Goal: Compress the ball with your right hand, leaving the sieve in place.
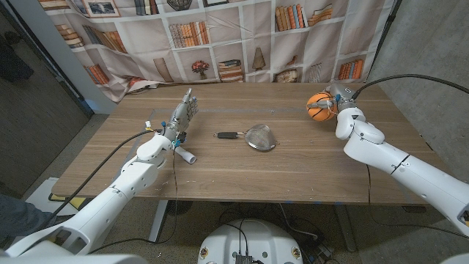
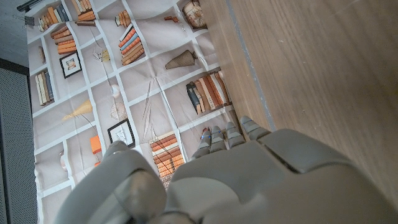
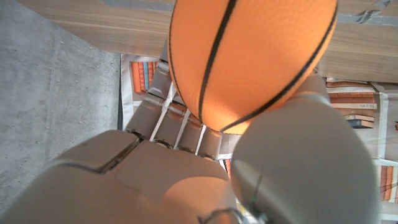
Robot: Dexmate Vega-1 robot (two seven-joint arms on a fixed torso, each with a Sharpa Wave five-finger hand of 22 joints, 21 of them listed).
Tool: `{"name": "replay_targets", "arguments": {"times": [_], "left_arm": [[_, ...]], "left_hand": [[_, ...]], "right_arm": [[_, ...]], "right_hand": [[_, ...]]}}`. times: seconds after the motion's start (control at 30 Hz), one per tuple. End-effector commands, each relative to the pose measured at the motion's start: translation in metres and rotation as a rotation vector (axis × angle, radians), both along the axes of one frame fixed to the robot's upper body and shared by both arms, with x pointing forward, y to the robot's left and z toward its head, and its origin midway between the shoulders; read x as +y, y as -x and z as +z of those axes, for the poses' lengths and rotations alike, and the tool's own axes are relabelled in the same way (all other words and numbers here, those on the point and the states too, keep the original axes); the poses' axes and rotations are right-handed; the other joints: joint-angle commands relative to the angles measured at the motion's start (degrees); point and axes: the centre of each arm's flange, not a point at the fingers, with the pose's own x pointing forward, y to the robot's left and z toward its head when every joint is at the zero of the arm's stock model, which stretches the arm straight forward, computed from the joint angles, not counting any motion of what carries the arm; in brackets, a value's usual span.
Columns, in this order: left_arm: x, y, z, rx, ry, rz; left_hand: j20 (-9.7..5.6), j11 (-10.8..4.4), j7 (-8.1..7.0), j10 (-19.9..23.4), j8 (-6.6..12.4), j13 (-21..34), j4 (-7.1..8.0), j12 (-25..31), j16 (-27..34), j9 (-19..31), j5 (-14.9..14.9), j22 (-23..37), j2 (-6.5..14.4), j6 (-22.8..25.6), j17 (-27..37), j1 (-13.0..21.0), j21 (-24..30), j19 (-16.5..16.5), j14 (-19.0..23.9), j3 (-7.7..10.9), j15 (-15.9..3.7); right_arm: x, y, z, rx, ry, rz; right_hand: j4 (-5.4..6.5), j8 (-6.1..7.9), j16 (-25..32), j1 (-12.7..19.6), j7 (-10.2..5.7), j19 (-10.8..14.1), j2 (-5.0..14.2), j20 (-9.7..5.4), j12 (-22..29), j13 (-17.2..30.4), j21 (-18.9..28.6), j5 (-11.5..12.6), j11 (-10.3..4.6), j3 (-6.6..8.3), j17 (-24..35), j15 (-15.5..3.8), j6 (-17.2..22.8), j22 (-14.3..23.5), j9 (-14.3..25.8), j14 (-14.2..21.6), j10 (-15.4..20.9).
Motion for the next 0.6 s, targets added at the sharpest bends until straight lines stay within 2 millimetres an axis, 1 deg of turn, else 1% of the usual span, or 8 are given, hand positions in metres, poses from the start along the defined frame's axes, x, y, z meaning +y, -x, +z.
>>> {"name": "replay_targets", "arguments": {"times": [0.03,0.17,0.33,0.37,0.43,0.5,0.6], "left_arm": [[-0.003,0.002,0.001,-0.004,-0.004,0.000],[-0.002,0.004,0.001,-0.001,-0.007,0.007],[0.001,0.008,0.001,0.002,-0.012,0.018],[0.001,0.009,0.002,0.002,-0.012,0.020],[0.002,0.010,0.002,0.002,-0.013,0.023],[0.002,0.011,0.003,0.001,-0.015,0.025],[0.002,0.011,0.003,0.001,-0.015,0.026]], "left_hand": [[-0.05,0.20,-0.09,0.48,-0.20,0.10,0.03,0.12,-0.16,0.26,-0.15,0.27,0.35,0.43,0.11,0.45,0.15,0.13,0.11,-0.45,-0.14],[-0.07,0.16,-0.09,0.47,-0.19,0.10,0.02,0.10,-0.16,0.26,-0.16,0.27,0.38,0.49,0.11,0.49,0.17,0.19,0.12,-0.47,-0.15],[-0.01,0.21,-0.23,0.43,-0.18,0.11,0.02,0.07,-0.17,0.26,-0.18,0.27,0.41,0.57,0.11,0.53,0.18,0.23,0.14,-0.48,-0.13],[-0.01,0.19,-0.27,0.44,-0.20,0.11,0.02,0.07,-0.18,0.26,-0.18,0.27,0.42,0.54,0.11,0.54,0.18,0.24,0.12,-0.49,-0.14],[0.05,0.16,-0.30,0.44,-0.20,0.11,0.01,0.07,-0.19,0.26,-0.19,0.27,0.44,0.54,0.11,0.55,0.18,0.25,0.11,-0.50,-0.18],[0.06,0.24,-0.33,0.50,-0.20,0.11,0.01,0.08,-0.18,0.26,-0.20,0.27,0.47,0.58,0.11,0.58,0.17,0.25,0.15,-0.51,-0.24],[0.08,0.15,-0.34,0.46,-0.18,0.11,0.01,0.06,-0.18,0.27,-0.20,0.27,0.51,0.65,0.11,0.61,0.17,0.26,0.17,-0.51,-0.26]], "right_arm": [[-0.010,-0.015,-0.011,0.045,-0.015,-0.040],[-0.011,-0.023,-0.014,0.068,-0.013,-0.048],[-0.012,-0.029,-0.018,0.089,-0.009,-0.065],[-0.012,-0.031,-0.018,0.098,-0.008,-0.073],[-0.012,-0.032,-0.020,0.104,-0.003,-0.085],[-0.012,-0.034,-0.021,0.108,-0.002,-0.085],[-0.011,-0.034,-0.022,0.114,-0.003,-0.092]], "right_hand": [[0.42,-0.65,-0.30,12.89,0.14,-0.94,14.85,-7.44,-0.36,-0.10,-0.36,-0.21,0.26,-0.74,-0.15,-1.26,-1.20,0.05,0.15,-1.30,-1.11],[0.83,-0.74,-0.13,11.69,0.32,-0.98,14.53,-7.35,-0.35,-0.26,-0.34,-0.36,0.46,-1.23,-0.29,-0.94,-1.13,0.00,0.13,-1.32,-1.00],[0.97,-1.32,-0.26,10.72,0.41,-1.33,14.19,-7.35,-0.65,-0.38,-0.53,-0.50,0.88,-1.57,-0.50,-0.65,-2.04,-0.14,0.08,-2.28,-1.83],[0.98,-1.52,-0.22,10.54,0.44,-1.45,14.15,-7.33,-0.79,-0.39,-0.59,-0.52,0.79,-1.61,-0.54,-0.63,-2.41,-0.17,0.07,-2.34,-2.23],[0.99,-1.88,-0.41,10.07,0.49,-1.85,13.95,-7.27,-0.94,-0.47,-0.84,-0.60,1.41,-1.76,-0.71,-0.26,-2.96,-0.27,0.05,-3.24,-2.69],[1.14,-2.44,-0.48,9.32,0.81,-2.40,13.82,-7.15,-1.20,-0.64,-1.18,-0.68,1.71,-1.95,-0.94,0.30,-3.90,-0.37,0.02,-3.99,-3.31],[1.32,-3.26,-0.56,8.32,0.69,-2.95,13.59,-6.97,-1.56,-0.89,-1.62,-0.76,2.10,-2.22,-1.27,0.93,-5.26,-0.49,-0.03,-5.07,-4.27]]}}
